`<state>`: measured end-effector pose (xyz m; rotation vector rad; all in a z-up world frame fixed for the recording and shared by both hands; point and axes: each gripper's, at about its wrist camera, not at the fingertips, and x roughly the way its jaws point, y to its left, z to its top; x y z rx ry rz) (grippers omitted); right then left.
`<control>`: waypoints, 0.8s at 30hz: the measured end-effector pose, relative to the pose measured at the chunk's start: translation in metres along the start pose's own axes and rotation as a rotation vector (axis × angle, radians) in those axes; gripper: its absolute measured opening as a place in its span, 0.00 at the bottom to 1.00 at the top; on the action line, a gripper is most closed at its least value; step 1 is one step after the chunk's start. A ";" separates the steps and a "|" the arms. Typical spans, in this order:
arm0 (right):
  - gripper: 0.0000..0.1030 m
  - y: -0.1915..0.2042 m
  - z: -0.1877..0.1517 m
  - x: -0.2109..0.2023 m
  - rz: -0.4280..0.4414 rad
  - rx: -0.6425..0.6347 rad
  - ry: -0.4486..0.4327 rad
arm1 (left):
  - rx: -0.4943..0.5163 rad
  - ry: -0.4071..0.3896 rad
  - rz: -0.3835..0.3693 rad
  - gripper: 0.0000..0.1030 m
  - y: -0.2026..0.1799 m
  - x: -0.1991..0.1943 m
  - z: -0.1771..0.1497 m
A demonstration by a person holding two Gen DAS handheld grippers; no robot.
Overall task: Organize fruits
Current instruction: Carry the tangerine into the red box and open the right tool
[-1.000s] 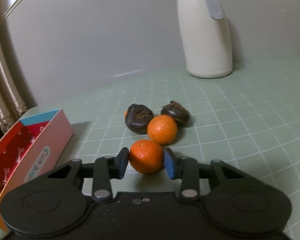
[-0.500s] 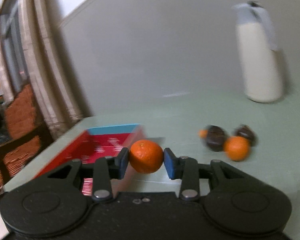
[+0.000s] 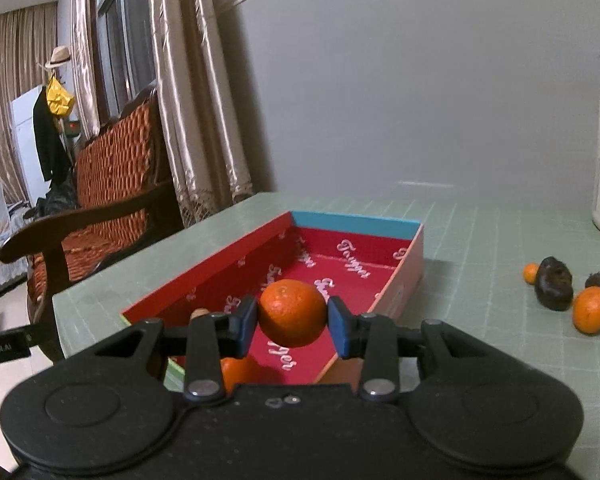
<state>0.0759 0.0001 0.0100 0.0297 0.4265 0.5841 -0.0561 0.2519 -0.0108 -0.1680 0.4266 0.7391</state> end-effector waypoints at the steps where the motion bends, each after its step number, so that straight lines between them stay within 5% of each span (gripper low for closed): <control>1: 0.36 0.000 -0.001 -0.002 0.004 0.002 0.006 | -0.002 0.001 0.003 1.00 0.001 0.001 0.001; 10: 0.45 0.000 -0.005 -0.004 0.005 0.017 -0.016 | -0.012 0.010 -0.008 1.00 -0.002 0.001 0.002; 14: 0.64 -0.007 -0.003 -0.012 -0.006 0.040 -0.046 | 0.004 0.003 -0.022 1.00 -0.010 -0.002 0.002; 24: 0.72 -0.035 0.001 -0.032 -0.092 0.074 -0.095 | 0.020 -0.003 -0.054 1.00 -0.028 -0.010 0.001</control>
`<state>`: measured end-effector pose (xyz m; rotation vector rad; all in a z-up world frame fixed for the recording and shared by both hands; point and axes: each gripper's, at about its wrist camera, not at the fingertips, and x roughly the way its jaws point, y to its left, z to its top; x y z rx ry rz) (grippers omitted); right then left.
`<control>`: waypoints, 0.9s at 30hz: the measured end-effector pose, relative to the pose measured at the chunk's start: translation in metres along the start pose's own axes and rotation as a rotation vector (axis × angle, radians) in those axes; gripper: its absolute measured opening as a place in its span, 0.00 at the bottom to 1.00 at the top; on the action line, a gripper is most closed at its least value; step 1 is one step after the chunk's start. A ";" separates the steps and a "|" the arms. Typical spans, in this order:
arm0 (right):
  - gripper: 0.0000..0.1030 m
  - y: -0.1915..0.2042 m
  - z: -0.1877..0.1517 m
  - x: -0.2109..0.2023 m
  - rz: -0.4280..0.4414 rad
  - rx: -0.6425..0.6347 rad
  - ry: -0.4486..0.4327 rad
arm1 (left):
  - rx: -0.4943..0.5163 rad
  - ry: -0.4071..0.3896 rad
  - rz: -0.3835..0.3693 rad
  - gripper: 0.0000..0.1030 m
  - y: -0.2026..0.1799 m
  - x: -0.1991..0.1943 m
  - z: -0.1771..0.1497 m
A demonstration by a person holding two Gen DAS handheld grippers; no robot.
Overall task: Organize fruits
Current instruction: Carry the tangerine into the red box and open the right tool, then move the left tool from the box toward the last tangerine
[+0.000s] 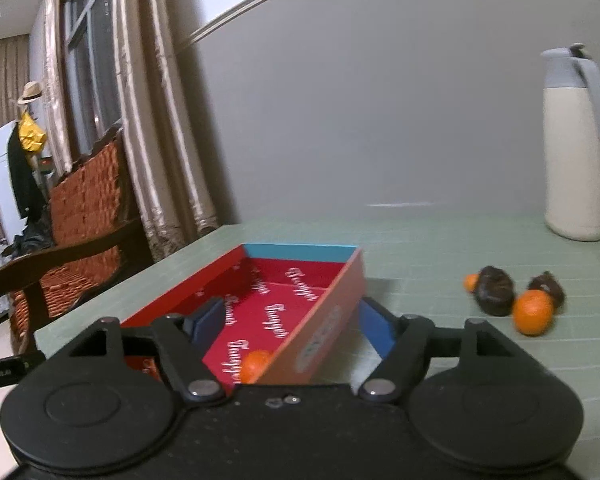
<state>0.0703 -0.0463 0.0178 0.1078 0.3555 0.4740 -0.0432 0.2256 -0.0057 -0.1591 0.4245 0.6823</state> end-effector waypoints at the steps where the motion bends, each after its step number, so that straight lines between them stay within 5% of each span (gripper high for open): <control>1: 0.73 -0.003 0.000 -0.001 -0.012 0.005 -0.001 | 0.001 -0.002 -0.005 1.00 -0.001 0.000 0.000; 27: 0.84 -0.132 -0.010 -0.065 -0.490 0.199 -0.004 | 0.198 -0.097 -0.251 1.00 -0.139 -0.055 -0.010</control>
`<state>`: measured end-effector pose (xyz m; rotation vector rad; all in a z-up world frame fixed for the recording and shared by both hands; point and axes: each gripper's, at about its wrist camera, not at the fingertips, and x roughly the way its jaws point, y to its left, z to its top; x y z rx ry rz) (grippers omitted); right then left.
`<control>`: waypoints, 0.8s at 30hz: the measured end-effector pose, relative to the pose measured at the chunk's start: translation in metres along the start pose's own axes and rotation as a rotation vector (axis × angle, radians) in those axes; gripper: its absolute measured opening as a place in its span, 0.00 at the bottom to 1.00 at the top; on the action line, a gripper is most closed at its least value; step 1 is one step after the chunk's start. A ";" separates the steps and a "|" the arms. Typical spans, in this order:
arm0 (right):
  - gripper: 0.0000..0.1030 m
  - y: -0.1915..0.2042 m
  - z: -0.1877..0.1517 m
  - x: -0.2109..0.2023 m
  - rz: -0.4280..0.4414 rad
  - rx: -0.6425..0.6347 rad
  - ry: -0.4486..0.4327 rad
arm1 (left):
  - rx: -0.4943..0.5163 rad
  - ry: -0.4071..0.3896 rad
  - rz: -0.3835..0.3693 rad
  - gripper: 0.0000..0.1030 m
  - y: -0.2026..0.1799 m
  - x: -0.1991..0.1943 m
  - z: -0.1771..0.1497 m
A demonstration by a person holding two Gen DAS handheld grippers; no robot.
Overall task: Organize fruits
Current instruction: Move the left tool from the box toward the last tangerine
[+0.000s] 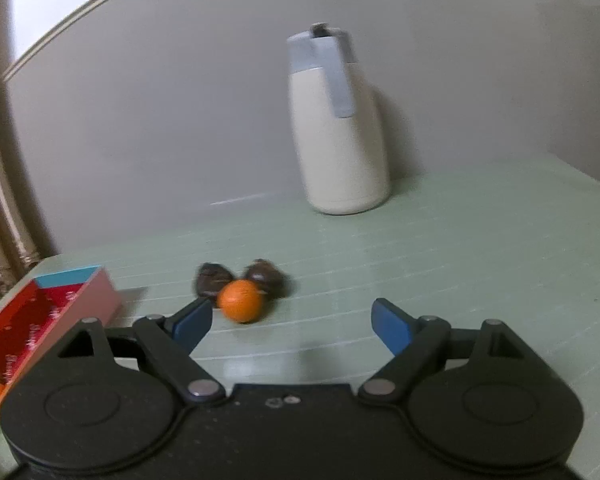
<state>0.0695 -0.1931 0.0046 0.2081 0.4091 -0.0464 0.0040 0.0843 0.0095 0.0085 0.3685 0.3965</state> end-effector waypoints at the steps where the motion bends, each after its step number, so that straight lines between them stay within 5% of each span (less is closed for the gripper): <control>1: 0.84 -0.004 0.000 -0.001 -0.013 -0.001 -0.001 | 0.013 -0.006 -0.010 1.00 -0.007 -0.001 0.000; 24: 0.88 -0.101 -0.001 -0.027 -0.248 0.071 -0.034 | 0.224 -0.025 -0.266 0.99 -0.139 0.000 0.009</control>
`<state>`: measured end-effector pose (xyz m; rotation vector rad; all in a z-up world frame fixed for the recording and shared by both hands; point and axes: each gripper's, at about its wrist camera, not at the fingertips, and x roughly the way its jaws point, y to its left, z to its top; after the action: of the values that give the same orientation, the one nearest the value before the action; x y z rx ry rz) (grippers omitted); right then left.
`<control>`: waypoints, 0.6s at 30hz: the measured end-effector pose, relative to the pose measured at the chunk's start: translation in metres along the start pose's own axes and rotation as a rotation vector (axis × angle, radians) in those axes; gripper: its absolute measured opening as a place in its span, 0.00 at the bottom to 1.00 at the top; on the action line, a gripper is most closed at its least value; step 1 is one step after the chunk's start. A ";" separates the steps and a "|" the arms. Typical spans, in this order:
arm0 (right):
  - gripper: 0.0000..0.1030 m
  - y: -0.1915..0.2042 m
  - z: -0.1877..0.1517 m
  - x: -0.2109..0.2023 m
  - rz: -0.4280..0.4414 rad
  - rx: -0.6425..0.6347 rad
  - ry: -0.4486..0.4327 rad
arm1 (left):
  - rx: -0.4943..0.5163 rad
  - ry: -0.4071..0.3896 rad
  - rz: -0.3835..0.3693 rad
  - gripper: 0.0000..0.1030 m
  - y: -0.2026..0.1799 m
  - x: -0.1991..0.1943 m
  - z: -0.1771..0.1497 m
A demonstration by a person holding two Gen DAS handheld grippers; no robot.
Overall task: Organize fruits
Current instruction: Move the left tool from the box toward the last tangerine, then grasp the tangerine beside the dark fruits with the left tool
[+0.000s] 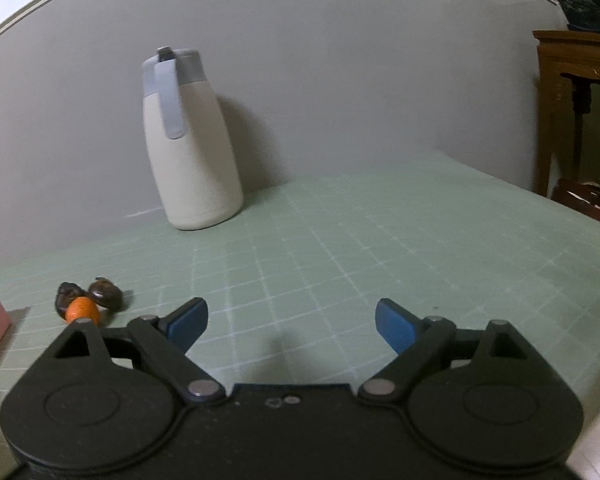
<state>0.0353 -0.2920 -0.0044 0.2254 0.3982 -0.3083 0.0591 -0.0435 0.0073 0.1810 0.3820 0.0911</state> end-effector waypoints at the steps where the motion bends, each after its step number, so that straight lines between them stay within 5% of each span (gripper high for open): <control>1: 0.88 -0.003 0.000 0.000 -0.003 0.001 0.000 | 0.010 0.001 -0.012 0.99 -0.005 0.002 0.002; 18: 0.90 -0.043 -0.001 -0.003 -0.079 0.051 -0.018 | 0.120 0.035 -0.103 0.99 -0.074 0.051 0.026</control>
<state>0.0176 -0.3303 -0.0109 0.2568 0.3822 -0.3979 0.1197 -0.1136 -0.0018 0.2784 0.4312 -0.0300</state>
